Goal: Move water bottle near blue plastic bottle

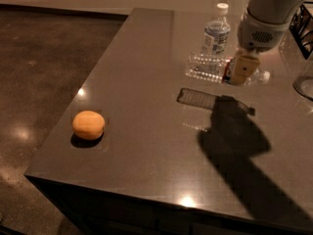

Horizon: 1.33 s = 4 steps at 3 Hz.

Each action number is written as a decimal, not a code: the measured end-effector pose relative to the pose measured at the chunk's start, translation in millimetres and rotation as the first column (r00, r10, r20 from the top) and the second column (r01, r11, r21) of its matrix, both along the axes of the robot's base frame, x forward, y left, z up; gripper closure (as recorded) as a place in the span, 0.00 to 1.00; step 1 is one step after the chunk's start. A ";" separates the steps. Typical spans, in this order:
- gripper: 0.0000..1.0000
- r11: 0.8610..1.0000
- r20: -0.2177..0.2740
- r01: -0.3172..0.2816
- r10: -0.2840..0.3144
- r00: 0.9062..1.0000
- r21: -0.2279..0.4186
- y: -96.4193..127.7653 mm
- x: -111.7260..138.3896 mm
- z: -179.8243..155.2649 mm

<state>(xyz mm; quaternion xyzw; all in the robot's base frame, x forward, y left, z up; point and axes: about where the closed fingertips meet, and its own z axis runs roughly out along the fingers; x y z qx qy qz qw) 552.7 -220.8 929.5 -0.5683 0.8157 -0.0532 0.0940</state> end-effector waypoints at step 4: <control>0.36 1.000 -0.045 0.012 -0.013 0.999 -0.019 -16.4 40.3 -44.2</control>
Offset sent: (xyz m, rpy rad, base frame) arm 0.0541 -0.0358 -0.0257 -0.0475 0.0406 -0.0514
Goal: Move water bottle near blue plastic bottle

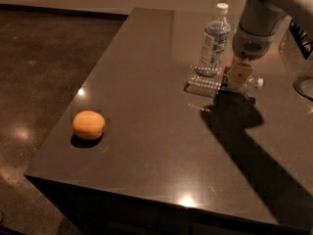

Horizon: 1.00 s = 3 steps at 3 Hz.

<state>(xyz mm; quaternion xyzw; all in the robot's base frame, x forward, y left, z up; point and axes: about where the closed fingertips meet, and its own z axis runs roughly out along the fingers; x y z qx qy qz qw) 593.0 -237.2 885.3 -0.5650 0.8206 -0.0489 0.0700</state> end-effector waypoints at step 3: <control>0.00 1.000 0.009 -0.003 0.003 1.000 0.004 2.2 4.4 -4.9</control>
Offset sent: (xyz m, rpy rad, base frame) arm 0.0015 0.0012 -0.0035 0.0017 -0.0016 0.0022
